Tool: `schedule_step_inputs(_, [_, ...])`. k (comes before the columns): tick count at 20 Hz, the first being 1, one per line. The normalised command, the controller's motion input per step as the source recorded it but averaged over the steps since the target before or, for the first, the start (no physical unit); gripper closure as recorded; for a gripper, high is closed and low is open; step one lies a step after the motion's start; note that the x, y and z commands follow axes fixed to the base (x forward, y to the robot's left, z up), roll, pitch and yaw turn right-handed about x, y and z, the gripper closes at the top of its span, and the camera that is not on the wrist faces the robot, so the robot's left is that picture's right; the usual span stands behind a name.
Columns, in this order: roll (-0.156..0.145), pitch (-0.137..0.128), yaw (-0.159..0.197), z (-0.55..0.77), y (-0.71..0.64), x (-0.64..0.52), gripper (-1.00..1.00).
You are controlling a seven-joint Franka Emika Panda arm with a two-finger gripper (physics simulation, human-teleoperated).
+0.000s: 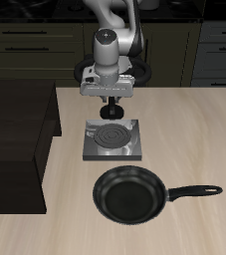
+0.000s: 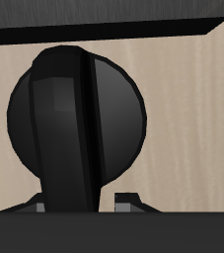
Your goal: Turn on the flat stove
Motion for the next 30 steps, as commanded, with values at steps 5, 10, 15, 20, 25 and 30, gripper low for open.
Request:
schedule_step_inputs(5, [-0.01, -0.023, 0.017, 0.1, -0.13, 0.01, 1.0])
schedule_step_inputs(10, [-0.015, -0.02, 0.018, 0.08, -0.15, 0.04, 1.0])
schedule_step_inputs(15, [-0.016, -0.021, 0.02, 0.09, -0.13, 0.03, 1.0])
schedule_step_inputs(20, [-0.041, -0.024, 0.036, 0.13, -0.26, 0.09, 1.0])
schedule_step_inputs(25, [-0.032, -0.03, 0.029, 0.19, -0.19, 0.08, 1.0])
schedule_step_inputs(30, [-0.05, -0.037, 0.035, 0.31, -0.27, 0.14, 1.0])
